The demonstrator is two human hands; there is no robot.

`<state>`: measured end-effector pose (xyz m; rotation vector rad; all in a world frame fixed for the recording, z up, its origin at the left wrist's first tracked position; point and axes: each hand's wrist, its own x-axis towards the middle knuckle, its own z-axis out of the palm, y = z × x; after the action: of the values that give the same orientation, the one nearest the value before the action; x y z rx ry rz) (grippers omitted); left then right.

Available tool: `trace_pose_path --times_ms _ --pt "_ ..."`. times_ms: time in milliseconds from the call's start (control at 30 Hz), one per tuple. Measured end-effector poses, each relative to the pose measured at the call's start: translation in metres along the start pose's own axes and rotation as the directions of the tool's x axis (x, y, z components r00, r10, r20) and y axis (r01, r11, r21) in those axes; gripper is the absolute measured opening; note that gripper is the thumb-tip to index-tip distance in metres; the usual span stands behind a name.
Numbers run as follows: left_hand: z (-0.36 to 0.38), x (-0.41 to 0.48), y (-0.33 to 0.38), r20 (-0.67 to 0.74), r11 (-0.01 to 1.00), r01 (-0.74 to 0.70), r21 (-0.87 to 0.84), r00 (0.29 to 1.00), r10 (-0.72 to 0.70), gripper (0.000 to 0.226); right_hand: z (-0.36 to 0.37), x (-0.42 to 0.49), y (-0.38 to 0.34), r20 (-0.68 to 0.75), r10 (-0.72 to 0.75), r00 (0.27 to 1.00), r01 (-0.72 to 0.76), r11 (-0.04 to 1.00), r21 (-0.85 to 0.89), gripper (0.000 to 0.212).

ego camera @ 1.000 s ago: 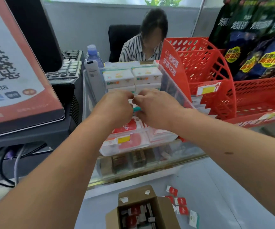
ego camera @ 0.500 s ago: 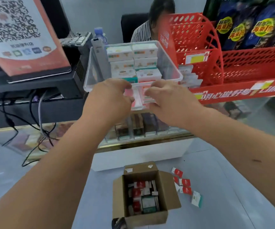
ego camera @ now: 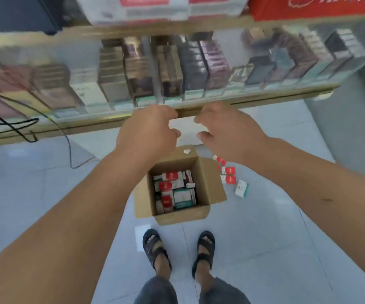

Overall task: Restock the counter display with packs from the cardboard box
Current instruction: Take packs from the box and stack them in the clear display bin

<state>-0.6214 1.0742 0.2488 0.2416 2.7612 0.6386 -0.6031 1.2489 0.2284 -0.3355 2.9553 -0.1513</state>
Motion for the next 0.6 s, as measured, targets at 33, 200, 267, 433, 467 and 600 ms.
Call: trace_pose_path --times_ms 33,200,267,433,467,600 --pt "0.017 0.006 -0.012 0.028 1.000 -0.009 0.006 1.000 0.009 0.042 0.020 0.003 0.002 0.033 0.020 0.999 -0.020 1.000 -0.005 0.035" --pt "0.107 0.032 -0.068 0.136 0.999 -0.013 0.046 0.991 0.006 0.042 0.128 0.019 0.015 0.161 0.061 0.985 -0.064 0.998 0.017 0.030" --pt "0.148 0.043 -0.089 0.187 0.998 -0.010 0.065 0.982 -0.003 0.042 0.176 0.025 0.022 0.227 0.069 0.971 -0.078 0.997 0.029 0.029" --pt "0.254 0.064 -0.141 0.288 0.990 0.077 0.114 0.952 -0.107 0.043 0.317 0.038 0.033 0.390 0.049 0.920 -0.058 0.998 0.011 0.010" --pt "0.274 0.066 -0.150 0.302 0.990 0.084 0.117 0.946 -0.115 0.040 0.346 0.040 0.034 0.431 0.040 0.902 -0.050 0.999 0.011 0.008" --pt "0.352 0.080 -0.183 0.349 0.982 0.135 0.133 0.921 -0.174 0.039 0.451 0.047 0.041 0.575 0.020 0.818 -0.036 0.999 0.016 0.035"
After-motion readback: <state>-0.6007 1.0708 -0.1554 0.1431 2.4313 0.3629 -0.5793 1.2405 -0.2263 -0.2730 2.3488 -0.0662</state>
